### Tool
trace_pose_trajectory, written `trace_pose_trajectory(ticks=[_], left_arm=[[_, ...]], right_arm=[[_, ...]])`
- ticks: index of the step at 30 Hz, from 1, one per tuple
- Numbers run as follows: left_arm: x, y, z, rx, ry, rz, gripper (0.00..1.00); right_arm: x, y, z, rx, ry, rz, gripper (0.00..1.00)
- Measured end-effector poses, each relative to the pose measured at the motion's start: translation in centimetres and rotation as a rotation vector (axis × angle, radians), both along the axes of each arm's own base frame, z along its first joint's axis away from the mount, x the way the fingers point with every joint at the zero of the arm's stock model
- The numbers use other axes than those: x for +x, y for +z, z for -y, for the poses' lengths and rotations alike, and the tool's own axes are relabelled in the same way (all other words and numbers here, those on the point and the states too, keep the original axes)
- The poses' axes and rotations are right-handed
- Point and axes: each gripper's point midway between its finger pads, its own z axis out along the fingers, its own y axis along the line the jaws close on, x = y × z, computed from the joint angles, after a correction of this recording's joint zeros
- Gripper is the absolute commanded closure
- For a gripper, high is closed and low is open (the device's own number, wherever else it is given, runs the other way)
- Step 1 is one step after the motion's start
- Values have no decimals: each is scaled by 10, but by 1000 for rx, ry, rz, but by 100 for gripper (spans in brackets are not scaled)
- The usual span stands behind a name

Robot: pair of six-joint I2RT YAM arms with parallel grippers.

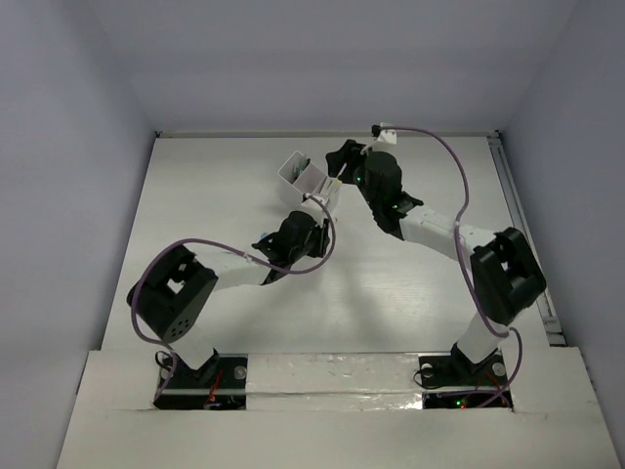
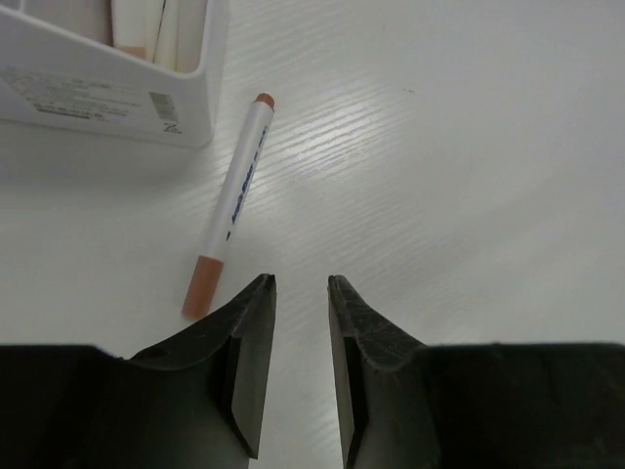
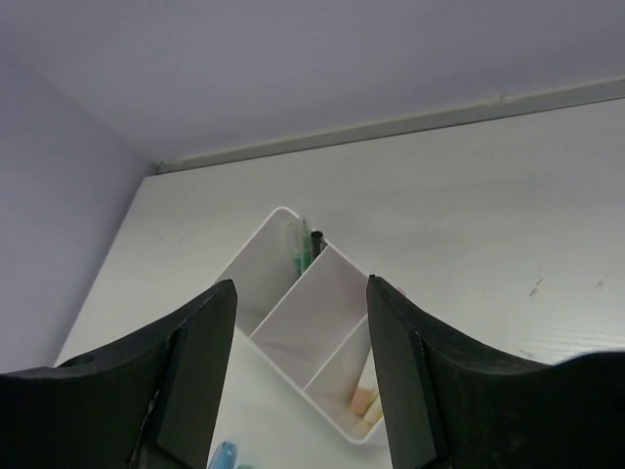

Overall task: Sort the stationery into containers
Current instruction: Pick up the pen from the center of the board.

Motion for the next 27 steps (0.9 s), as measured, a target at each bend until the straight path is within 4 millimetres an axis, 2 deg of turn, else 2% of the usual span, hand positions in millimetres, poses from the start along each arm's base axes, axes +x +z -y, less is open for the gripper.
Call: trace_pose_trajectory(ticks=[2, 5, 10, 17, 21, 27], left_arm=[[7, -8, 4, 43, -3, 10, 73], [15, -16, 7, 98, 5, 22, 71], [32, -20, 9, 157, 34, 51, 70], [51, -30, 19, 208, 37, 60, 68], [53, -45, 15, 255, 36, 44, 68], [57, -44, 11, 278, 59, 55, 68]], right_arm=[[-12, 13, 5, 15, 15, 20, 39], [-28, 18, 13, 17, 32, 27, 39], [-47, 4, 23, -1, 44, 3, 39], [-57, -23, 27, -28, 58, -49, 39], [-61, -27, 27, -28, 68, -58, 40], [-71, -19, 28, -15, 94, -44, 40]])
